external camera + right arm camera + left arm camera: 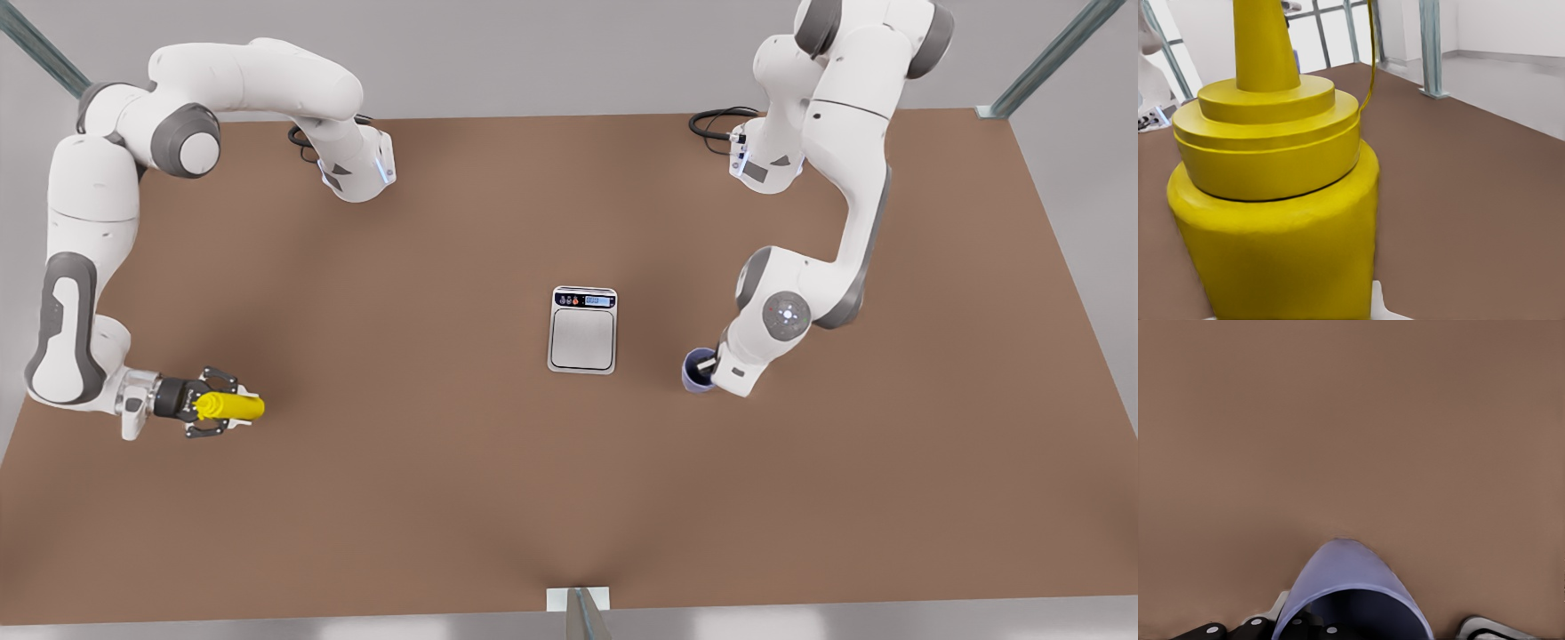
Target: Move cup to the weight, pick up sauce bottle, pour sauce
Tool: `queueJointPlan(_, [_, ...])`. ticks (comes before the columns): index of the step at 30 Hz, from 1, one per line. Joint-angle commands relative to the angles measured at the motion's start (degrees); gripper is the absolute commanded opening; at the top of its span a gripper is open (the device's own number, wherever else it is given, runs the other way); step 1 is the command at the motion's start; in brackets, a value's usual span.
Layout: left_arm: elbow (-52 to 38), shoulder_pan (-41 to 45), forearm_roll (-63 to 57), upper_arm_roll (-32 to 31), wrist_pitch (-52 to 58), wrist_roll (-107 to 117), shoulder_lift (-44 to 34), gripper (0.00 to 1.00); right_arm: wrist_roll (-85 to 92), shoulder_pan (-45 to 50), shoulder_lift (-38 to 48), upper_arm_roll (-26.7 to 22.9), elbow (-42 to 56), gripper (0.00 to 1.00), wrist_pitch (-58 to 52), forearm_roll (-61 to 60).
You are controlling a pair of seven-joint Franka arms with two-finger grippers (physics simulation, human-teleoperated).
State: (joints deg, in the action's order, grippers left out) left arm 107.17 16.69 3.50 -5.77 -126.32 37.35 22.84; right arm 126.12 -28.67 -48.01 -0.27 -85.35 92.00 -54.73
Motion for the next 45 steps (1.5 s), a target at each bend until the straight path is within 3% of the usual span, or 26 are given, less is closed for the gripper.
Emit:
queueJointPlan(1, [-0.64, 0.00, 5.29, -0.20, -0.06, 0.61, 0.27, 0.21, 0.00, 0.19, 0.46, 0.00, -0.25, 0.57, 0.02, -0.03])
queueJointPlan(16, [-12.78, 12.40, 5.29, -2.05, -0.68, 18.37, 9.32, 0.21, -3.69, 11.36, 5.92, 0.09, -7.98, 0.57, 8.20, -7.41])
queueJointPlan(22, [-12.69, 16.70, 5.02, -1.96, -0.77, 21.80, 10.11, 0.21, -4.13, 15.49, 8.90, 0.36, -12.29, 0.57, 11.18, -9.78])
queueJointPlan(26, [-12.16, 19.52, 4.76, -1.87, -4.11, 25.05, 11.61, 0.21, -4.13, 18.74, 14.88, 0.44, -17.91, 0.57, 20.50, -10.22])
queueJointPlan(27, [-12.16, 19.52, 4.76, -1.96, -4.11, 25.23, 11.70, 0.31, -4.04, 19.27, 15.58, 0.44, -18.97, 0.57, 21.82, -10.57])
queueJointPlan(28, [-12.16, 19.52, 4.67, -1.87, -4.20, 25.23, 11.70, 0.49, -3.95, 20.05, 16.72, 0.44, -20.38, 0.57, 23.05, -10.58])
queueJointPlan(29, [-12.07, 19.52, 4.67, -1.87, -4.20, 25.23, 11.96, 0.59, -3.95, 21.29, 18.57, 0.53, -22.48, 0.57, 25.68, -10.75])
queueJointPlan(32, [-12.07, 19.52, 4.49, -1.87, -3.67, 25.05, 11.96, 0.63, -3.95, 24.18, 22.08, 0.44, -25.30, 0.57, 30.96, -11.72])
queueJointPlan(36, [-12.16, 19.52, 4.41, -1.79, -3.67, 25.14, 11.78, 1.00, -4.04, 27.61, 23.93, 0.44, -26.09, 0.56, 36.32, -11.72])
queueJointPlan(43, [-12.78, 19.34, 4.85, -1.87, 3.01, 26.02, 4.58, 1.00, -9.58, 40.97, 27.18, 0.36, -27.15, 0.56, 57.85, -11.72])
queueJointPlan(45, [-12.78, 19.17, 5.02, 0.76, 6.17, 24.44, 0.37, 1.00, -11.07, 45.36, 27.10, 0.36, -27.32, 0.56, 63.38, -11.72])
